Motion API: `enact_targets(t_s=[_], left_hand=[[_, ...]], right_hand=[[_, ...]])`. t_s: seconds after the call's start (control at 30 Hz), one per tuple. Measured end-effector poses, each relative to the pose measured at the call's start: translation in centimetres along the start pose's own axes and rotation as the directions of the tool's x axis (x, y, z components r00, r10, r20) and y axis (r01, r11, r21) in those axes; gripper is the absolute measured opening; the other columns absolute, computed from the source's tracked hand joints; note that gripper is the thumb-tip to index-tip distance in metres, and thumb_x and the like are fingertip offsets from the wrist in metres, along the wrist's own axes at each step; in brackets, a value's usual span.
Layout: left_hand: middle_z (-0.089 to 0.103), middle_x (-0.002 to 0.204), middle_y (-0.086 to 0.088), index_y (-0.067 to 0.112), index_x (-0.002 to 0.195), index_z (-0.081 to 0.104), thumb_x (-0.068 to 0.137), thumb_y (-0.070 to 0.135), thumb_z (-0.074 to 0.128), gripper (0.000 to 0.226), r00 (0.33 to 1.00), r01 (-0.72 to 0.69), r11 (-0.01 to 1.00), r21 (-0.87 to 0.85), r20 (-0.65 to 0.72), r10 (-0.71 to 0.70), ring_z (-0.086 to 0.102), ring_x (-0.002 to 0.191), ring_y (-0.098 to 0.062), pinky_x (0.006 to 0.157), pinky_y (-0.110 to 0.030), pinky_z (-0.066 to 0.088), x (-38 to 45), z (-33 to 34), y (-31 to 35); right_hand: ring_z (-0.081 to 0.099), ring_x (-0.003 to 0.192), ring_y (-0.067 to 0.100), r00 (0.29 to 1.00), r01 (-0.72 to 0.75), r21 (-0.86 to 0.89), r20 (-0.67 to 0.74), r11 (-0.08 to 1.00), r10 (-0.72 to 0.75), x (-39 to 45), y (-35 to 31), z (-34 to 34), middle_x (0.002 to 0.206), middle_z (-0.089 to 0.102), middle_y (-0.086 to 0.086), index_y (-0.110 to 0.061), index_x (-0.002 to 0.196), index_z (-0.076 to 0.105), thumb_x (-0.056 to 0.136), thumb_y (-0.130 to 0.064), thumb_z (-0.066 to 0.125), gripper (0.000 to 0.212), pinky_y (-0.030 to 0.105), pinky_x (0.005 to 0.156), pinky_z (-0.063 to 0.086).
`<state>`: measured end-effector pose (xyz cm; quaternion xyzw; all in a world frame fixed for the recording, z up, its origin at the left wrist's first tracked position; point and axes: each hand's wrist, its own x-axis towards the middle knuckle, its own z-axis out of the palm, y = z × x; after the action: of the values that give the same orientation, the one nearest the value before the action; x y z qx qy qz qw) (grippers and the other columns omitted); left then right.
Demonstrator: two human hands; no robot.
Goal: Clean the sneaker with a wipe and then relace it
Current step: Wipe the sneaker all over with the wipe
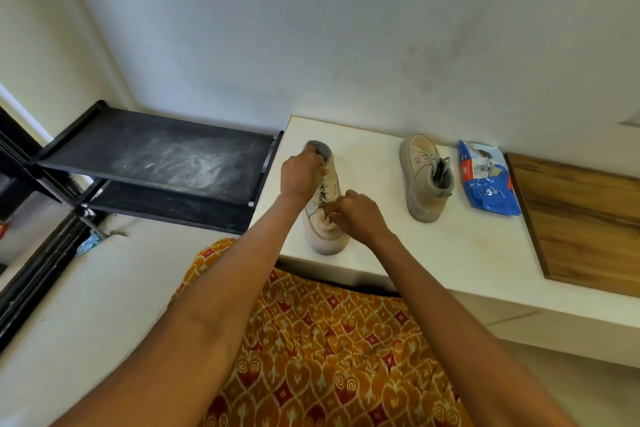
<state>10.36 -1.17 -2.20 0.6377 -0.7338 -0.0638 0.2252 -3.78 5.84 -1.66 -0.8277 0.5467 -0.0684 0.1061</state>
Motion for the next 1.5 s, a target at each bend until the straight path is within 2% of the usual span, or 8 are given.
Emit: enact_targets(t_s=[0.1,0.33,0.6,0.87,0.97,1.07,1.23,1.5], left_hand=[[0.067,0.102,-0.002,0.012,0.090,0.070,0.089,0.028,0.059,0.020,1.000,-0.010,1.000,0.013,-0.002,0.010,0.064,0.076,-0.028,0.058,-0.028,0.039,0.1,-0.1,-0.3],[0.065,0.109,0.000,0.013,0.088,0.073,0.089,0.027,0.061,0.018,0.998,-0.059,0.997,-0.053,-0.035,0.057,0.064,0.076,-0.028,0.064,-0.031,0.048,0.0,0.1,-0.7],[0.068,0.098,-0.001,0.014,0.091,0.071,0.089,0.028,0.060,0.017,0.999,-0.035,0.998,-0.049,-0.010,0.034,0.063,0.076,-0.027,0.061,-0.029,0.046,0.0,0.0,-0.8],[0.063,0.113,0.002,0.016,0.098,0.073,0.092,0.031,0.054,0.025,0.990,-0.111,0.992,-0.061,0.082,0.116,0.063,0.086,-0.026,0.074,-0.037,0.052,0.1,-1.3,-1.1],[0.057,0.125,0.000,0.016,0.112,0.067,0.094,0.025,0.050,0.027,0.937,-0.249,0.968,-0.045,0.242,0.252,0.060,0.101,-0.024,0.083,-0.040,0.051,0.7,-3.1,-2.0],[0.050,0.133,-0.005,0.011,0.125,0.058,0.093,0.016,0.052,0.033,0.868,-0.349,0.933,-0.082,0.347,0.355,0.056,0.109,-0.025,0.089,-0.041,0.049,1.1,-3.7,-3.2],[0.055,0.129,-0.006,0.008,0.115,0.065,0.092,0.011,0.053,0.027,0.865,-0.390,0.920,-0.043,0.325,0.382,0.057,0.109,-0.026,0.087,-0.043,0.049,1.7,-3.8,-2.9],[0.067,0.108,-0.003,0.010,0.103,0.071,0.084,0.019,0.065,0.022,0.903,-0.311,0.950,0.042,0.325,0.281,0.061,0.094,-0.021,0.077,-0.030,0.047,2.8,-4.4,-1.6]], right_hand=[[0.060,0.092,0.029,0.995,-0.073,0.068,-0.064,0.995,0.078,-0.2,-1.8,1.3,0.106,0.061,0.011,-0.024,0.107,0.067,0.089,-0.027,0.056,0.022,0.030,0.073,0.047],[0.056,0.095,0.021,0.989,0.102,0.071,0.096,0.992,-0.109,-1.6,1.4,-0.8,0.104,0.061,0.006,-0.023,0.105,0.069,0.089,-0.025,0.059,0.019,0.023,0.067,0.036],[0.059,0.059,0.025,0.981,0.047,-0.157,-0.179,0.986,-0.075,1.0,-1.5,1.1,0.063,0.067,0.004,-0.014,0.067,0.070,0.060,-0.011,0.081,0.013,0.022,0.045,0.036],[0.054,0.098,0.019,0.969,0.139,-0.003,0.209,0.990,-0.135,0.1,2.3,-1.3,0.104,0.065,0.003,-0.019,0.109,0.068,0.090,-0.018,0.055,0.023,0.026,0.067,0.038],[0.058,0.093,0.022,0.998,-0.060,0.012,0.002,0.998,0.060,1.0,3.2,-1.5,0.099,0.065,0.005,-0.019,0.106,0.066,0.089,-0.016,0.051,0.023,0.025,0.064,0.035],[0.060,0.088,0.026,0.889,-0.321,0.243,-0.256,0.915,0.380,2.0,3.7,-0.5,0.095,0.065,0.008,-0.018,0.101,0.067,0.089,-0.015,0.050,0.020,0.027,0.063,0.039],[0.059,0.095,0.028,0.869,-0.403,0.403,-0.112,0.822,0.481,3.0,4.2,2.4,0.098,0.070,0.008,-0.019,0.096,0.071,0.088,-0.013,0.052,0.022,0.031,0.068,0.046],[0.048,0.063,0.016,0.900,-0.323,0.576,-0.058,0.751,0.431,0.0,4.0,3.2,0.059,0.050,-0.010,-0.026,0.059,0.041,0.087,-0.009,0.053,0.035,0.029,0.059,0.034]])
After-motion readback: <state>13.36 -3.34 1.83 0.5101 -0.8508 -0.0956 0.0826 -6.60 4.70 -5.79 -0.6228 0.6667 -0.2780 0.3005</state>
